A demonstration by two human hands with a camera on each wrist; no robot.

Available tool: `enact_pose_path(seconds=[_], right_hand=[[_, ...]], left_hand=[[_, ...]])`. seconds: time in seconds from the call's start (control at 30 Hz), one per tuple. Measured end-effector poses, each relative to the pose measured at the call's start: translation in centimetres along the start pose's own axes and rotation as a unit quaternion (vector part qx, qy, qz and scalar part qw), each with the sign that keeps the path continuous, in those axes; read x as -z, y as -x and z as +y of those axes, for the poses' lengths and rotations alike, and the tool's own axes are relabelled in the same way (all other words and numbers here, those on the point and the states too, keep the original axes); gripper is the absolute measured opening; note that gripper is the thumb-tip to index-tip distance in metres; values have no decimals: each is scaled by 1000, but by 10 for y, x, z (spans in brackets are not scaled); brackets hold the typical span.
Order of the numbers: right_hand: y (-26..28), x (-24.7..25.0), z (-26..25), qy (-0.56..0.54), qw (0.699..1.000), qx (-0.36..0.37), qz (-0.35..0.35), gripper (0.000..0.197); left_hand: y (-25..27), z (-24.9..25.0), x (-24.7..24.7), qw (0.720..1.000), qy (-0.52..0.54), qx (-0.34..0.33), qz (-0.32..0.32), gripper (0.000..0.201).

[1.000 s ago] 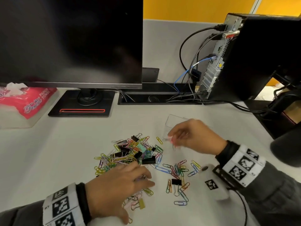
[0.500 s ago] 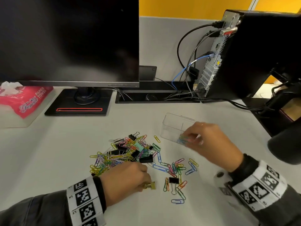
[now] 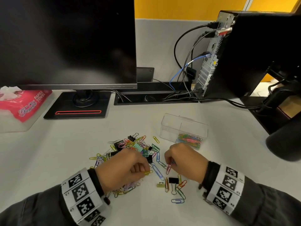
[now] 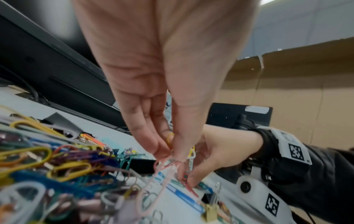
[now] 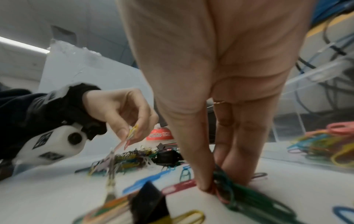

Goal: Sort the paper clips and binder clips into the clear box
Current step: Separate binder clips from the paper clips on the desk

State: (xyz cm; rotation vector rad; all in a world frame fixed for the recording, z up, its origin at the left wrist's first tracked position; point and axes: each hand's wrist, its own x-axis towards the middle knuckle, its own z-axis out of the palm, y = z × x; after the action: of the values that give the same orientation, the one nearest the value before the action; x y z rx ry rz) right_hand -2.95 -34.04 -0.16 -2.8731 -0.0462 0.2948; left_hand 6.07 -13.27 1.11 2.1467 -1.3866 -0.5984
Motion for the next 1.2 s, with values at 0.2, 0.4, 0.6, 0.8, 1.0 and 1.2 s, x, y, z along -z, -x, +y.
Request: enact_pose_path(seconds=[0.2, 0.4, 0.6, 0.8, 1.0, 1.2], right_hand=[[2, 29, 16, -185, 982, -10, 24, 13], [10, 78, 47, -243, 942, -17, 232, 14], [10, 74, 69, -169, 943, -23, 285, 19], [19, 73, 74, -204, 917, -39, 342, 8], [27, 67, 87, -228, 902, -85, 357, 7], [35, 68, 93, -218, 906, -91, 350, 6]], left_hand=[[1, 1, 6, 995, 77, 14, 55, 12], [-5, 8, 13, 982, 176, 18, 68, 11], [-26, 16, 17, 960, 260, 10, 104, 10], [-67, 36, 26, 949, 262, -39, 171, 12], [-126, 64, 26, 942, 219, -107, 229, 13], [-157, 63, 9, 985, 56, -114, 119, 20]])
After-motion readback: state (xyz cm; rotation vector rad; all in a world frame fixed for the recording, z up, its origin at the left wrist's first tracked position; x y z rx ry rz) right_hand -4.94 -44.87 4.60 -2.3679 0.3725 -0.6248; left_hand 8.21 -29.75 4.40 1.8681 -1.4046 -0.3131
